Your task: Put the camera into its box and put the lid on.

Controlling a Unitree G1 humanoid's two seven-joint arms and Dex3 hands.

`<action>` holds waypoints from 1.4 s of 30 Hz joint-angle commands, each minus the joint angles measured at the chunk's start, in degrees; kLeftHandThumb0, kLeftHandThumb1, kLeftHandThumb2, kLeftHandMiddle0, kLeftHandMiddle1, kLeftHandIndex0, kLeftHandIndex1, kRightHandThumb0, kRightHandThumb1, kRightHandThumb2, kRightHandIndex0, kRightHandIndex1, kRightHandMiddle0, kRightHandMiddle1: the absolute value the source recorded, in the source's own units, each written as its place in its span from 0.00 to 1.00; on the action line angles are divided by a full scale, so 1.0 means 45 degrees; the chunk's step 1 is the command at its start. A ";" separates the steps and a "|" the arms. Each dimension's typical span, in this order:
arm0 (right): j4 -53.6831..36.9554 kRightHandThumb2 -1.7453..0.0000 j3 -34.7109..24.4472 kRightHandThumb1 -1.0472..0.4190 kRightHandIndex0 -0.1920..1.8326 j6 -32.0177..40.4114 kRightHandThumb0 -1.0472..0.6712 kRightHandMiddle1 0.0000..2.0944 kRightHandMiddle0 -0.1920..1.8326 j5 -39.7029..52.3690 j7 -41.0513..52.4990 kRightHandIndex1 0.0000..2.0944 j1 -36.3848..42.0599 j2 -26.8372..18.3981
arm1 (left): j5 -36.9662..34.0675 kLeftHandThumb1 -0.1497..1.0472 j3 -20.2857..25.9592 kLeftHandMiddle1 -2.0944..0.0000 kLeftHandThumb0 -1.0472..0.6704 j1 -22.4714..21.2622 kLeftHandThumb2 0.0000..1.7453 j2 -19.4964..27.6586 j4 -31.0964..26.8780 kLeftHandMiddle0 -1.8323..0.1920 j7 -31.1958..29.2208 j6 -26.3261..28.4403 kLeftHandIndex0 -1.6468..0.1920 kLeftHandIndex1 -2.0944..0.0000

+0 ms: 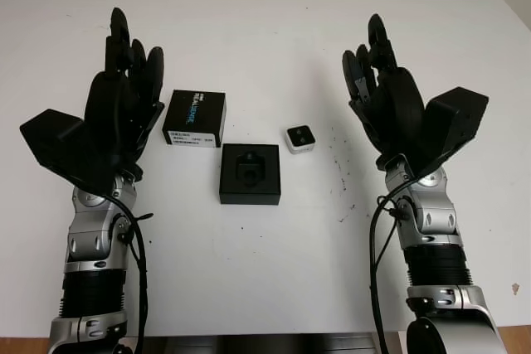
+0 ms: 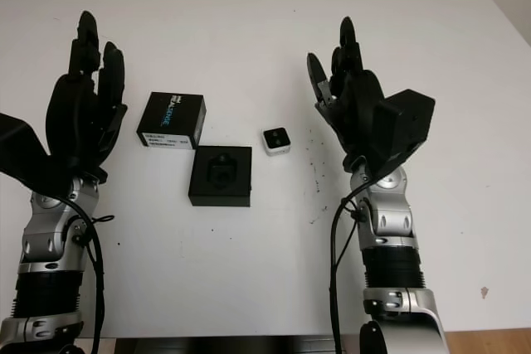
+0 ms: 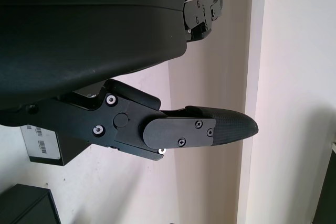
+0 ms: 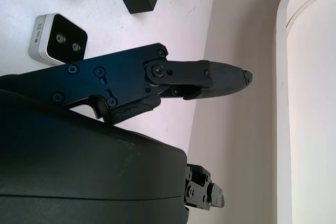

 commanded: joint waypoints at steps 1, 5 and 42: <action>0.0043 0.79 -0.0015 0.00 0.01 0.0067 0.24 0.02 0.01 0.0057 0.0019 0.02 -0.0179 -0.0013 | -0.0121 1.00 0.0088 1.00 0.20 -0.0292 0.22 -0.0046 0.0034 1.00 0.0009 -0.0110 1.00 1.00; 0.0086 0.79 -0.0005 0.00 0.01 0.0180 0.24 0.02 0.01 0.0131 0.0175 0.02 -0.0238 -0.0060 | -0.0061 1.00 0.0046 1.00 0.20 -0.0327 0.22 -0.0001 0.0107 1.00 0.0012 -0.0164 1.00 1.00; 0.2068 0.97 0.3916 0.20 0.21 -0.4115 0.26 0.10 0.31 -0.7283 0.3053 0.45 -0.2925 -0.5917 | 0.0055 1.00 0.0032 1.00 0.20 -0.0125 0.23 0.0055 0.0020 1.00 -0.0018 -0.0287 1.00 1.00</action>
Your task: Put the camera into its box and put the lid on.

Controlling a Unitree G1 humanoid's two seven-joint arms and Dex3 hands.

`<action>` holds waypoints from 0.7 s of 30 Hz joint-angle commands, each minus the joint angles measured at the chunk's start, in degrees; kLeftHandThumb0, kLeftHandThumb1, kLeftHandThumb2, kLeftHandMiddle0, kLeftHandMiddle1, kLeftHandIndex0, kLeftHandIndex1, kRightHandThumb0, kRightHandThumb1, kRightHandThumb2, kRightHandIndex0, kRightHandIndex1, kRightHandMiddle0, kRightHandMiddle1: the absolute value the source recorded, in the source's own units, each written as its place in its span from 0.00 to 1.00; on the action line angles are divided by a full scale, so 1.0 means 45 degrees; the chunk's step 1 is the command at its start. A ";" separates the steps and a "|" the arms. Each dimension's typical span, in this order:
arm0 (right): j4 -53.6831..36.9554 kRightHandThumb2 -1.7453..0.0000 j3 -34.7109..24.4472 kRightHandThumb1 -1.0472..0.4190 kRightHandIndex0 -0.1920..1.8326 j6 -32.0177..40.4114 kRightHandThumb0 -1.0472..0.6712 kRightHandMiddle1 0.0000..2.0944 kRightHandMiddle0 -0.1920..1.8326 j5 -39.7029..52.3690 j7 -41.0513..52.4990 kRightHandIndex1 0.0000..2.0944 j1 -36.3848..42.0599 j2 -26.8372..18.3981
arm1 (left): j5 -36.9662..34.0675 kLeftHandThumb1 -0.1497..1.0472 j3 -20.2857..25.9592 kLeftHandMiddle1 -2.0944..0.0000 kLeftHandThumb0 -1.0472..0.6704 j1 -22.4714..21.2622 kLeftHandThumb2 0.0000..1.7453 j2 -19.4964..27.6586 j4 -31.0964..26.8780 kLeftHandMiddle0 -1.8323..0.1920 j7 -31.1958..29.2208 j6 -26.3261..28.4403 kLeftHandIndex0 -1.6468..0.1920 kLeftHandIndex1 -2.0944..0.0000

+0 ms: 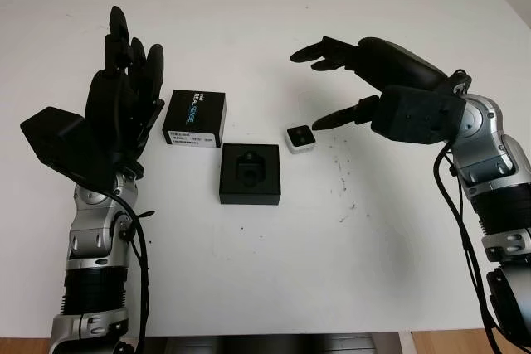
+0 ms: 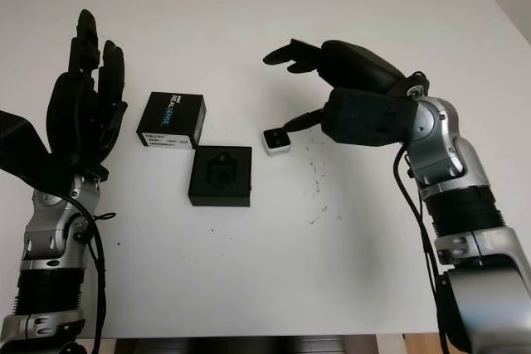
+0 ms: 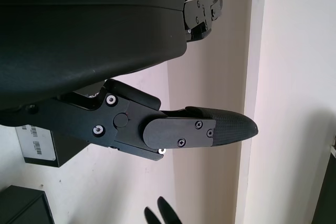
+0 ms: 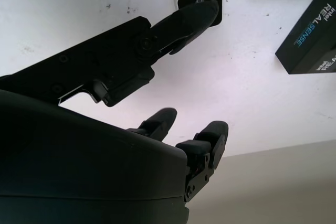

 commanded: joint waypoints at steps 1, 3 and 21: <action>-0.0052 0.97 0.0069 0.20 0.17 -0.0296 0.26 0.10 0.32 -0.0241 -0.0358 0.52 0.0189 -0.0185 | 0.0046 1.00 0.0036 1.00 0.20 0.0029 0.23 0.0096 -0.0136 1.00 -0.0063 -0.0203 1.00 1.00; -0.0035 0.97 0.0118 0.21 0.13 -0.0440 0.25 0.10 0.33 -0.0425 -0.0625 0.59 0.0294 -0.0189 | 0.0032 1.00 0.0049 1.00 0.20 -0.0002 0.23 0.0086 -0.0093 1.00 -0.0053 -0.0207 1.00 1.00; 0.3965 0.97 0.0102 0.17 0.16 -0.3842 0.16 0.06 0.38 0.0226 -0.1704 0.08 0.0172 0.0001 | -0.0084 1.00 0.0109 1.00 0.20 -0.0059 0.22 0.0032 0.0062 1.00 -0.0087 -0.0185 1.00 1.00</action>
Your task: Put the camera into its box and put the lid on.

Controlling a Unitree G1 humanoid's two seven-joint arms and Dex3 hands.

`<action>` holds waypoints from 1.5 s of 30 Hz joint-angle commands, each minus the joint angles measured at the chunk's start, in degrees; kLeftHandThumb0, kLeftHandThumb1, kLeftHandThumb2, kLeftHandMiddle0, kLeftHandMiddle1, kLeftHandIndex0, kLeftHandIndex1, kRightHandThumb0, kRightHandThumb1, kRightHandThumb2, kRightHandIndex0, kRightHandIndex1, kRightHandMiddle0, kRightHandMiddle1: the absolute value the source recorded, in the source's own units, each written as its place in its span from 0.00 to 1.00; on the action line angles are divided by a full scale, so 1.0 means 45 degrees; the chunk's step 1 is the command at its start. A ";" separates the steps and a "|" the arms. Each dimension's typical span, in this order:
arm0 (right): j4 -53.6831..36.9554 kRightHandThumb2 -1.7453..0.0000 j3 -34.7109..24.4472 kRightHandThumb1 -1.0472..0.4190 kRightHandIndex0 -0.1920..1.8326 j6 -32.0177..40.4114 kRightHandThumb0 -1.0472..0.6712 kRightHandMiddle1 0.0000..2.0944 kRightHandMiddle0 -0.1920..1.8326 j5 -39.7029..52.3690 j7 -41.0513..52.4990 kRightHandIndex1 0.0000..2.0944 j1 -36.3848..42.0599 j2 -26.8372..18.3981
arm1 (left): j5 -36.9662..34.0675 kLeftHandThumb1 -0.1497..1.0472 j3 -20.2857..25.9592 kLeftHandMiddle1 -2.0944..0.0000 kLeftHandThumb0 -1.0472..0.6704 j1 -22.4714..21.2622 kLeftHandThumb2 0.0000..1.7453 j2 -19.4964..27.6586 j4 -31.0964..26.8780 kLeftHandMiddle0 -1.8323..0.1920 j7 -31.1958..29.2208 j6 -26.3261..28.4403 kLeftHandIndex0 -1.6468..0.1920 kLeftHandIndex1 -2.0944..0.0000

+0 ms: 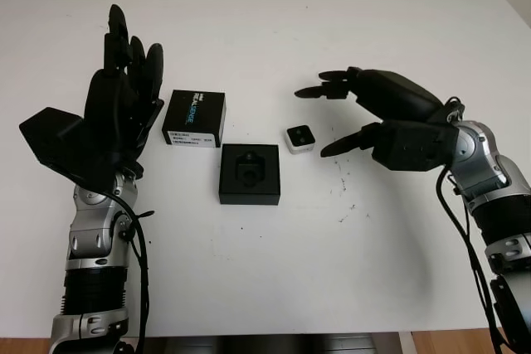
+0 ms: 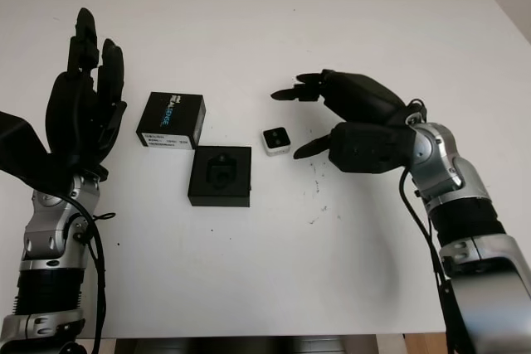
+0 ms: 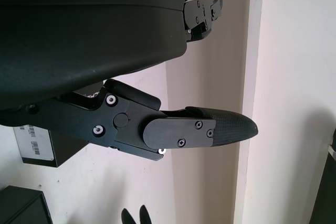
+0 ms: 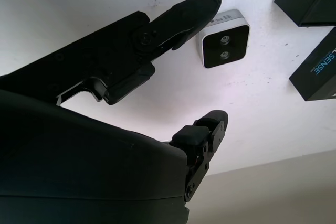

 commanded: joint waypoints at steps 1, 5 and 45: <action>0.0516 0.97 -0.0049 0.17 0.16 -0.0471 0.16 0.06 0.38 0.0145 -0.0229 0.07 -0.0213 0.0017 | -0.0038 1.00 0.0073 1.00 0.20 -0.0064 0.23 0.0044 0.0036 1.00 -0.0040 -0.0150 1.00 1.00; 0.0780 0.97 -0.0045 0.17 0.16 -0.0578 0.16 0.06 0.38 0.0155 -0.0248 0.07 -0.0208 -0.0003 | -0.0060 1.00 0.0090 1.00 0.20 -0.0087 0.23 0.0014 0.0085 1.00 -0.0023 -0.0199 1.00 1.00; 0.3177 0.97 0.0069 0.17 0.04 -0.1403 0.26 0.04 0.34 0.0797 -0.1357 0.02 0.0103 0.1374 | -0.0005 1.00 -0.0003 1.00 0.20 -0.0216 0.21 -0.0043 0.0482 1.00 0.0127 -0.0465 1.00 1.00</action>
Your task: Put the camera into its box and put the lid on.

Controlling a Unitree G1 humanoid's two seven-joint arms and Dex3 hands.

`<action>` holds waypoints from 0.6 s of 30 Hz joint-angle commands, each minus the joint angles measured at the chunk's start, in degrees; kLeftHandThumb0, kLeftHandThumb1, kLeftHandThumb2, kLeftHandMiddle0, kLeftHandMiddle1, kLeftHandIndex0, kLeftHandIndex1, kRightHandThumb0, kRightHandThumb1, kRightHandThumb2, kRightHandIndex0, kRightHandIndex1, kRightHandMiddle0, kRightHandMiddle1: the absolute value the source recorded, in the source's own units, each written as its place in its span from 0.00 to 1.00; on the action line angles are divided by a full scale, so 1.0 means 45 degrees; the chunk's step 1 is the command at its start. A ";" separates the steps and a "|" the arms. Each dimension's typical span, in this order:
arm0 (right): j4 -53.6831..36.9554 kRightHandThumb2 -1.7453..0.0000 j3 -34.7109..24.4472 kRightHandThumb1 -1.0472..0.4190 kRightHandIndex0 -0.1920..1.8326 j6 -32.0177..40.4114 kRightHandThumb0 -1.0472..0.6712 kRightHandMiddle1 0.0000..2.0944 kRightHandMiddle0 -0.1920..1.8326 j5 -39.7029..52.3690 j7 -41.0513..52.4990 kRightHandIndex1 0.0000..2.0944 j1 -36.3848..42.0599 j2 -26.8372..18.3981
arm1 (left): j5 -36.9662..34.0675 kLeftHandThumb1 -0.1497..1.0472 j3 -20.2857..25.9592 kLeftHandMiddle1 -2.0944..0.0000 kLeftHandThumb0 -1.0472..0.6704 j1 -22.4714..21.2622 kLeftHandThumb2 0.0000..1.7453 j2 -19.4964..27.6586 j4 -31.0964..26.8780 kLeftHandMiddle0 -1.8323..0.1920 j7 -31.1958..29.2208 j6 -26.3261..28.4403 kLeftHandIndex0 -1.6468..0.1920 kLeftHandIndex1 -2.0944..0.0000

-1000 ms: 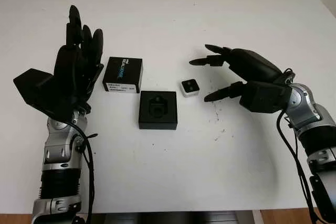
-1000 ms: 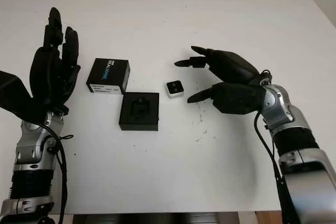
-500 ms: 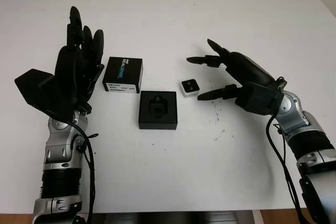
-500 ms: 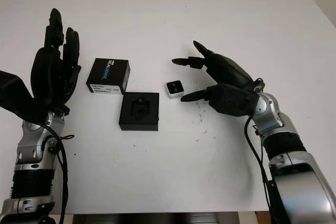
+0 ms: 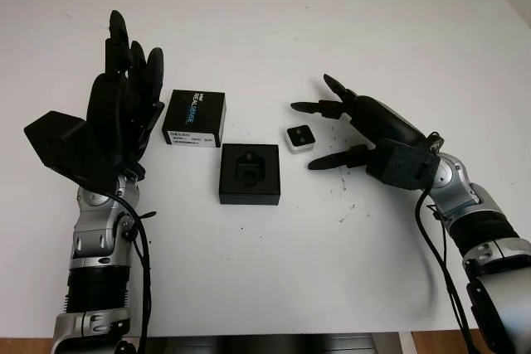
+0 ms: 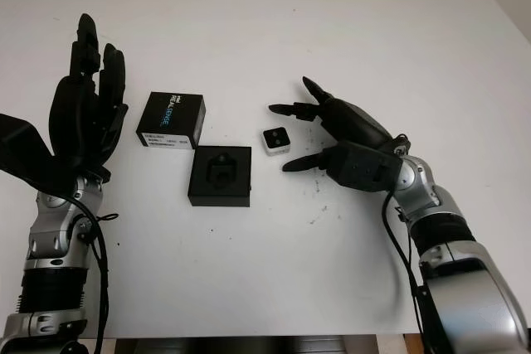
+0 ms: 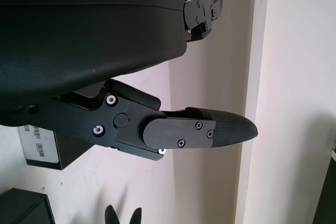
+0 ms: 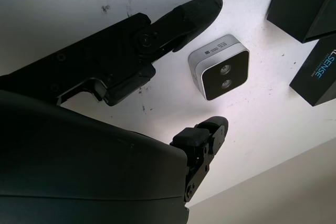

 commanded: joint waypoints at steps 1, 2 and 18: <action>0.0186 0.97 -0.0060 0.17 0.04 -0.0217 0.26 0.04 0.34 0.0100 -0.0075 0.02 -0.0025 0.0074 | 0.0008 1.00 0.0016 1.00 0.20 -0.0164 0.21 0.0036 -0.0068 1.00 -0.0010 -0.0008 1.00 1.00; 0.0243 0.97 -0.0066 0.17 0.04 -0.0263 0.26 0.05 0.35 0.0107 -0.0114 0.02 -0.0026 0.0096 | -0.0008 1.00 0.0015 1.00 0.20 -0.0153 0.21 0.0036 -0.0084 1.00 -0.0026 0.0006 1.00 1.00; 0.1588 0.97 -0.0108 0.15 0.08 -0.0552 0.29 0.09 0.41 0.0188 -0.0890 0.04 -0.0247 0.0648 | 0.0031 1.00 0.0004 1.00 0.20 -0.0153 0.22 0.0004 0.0054 1.00 -0.0007 -0.0124 1.00 1.00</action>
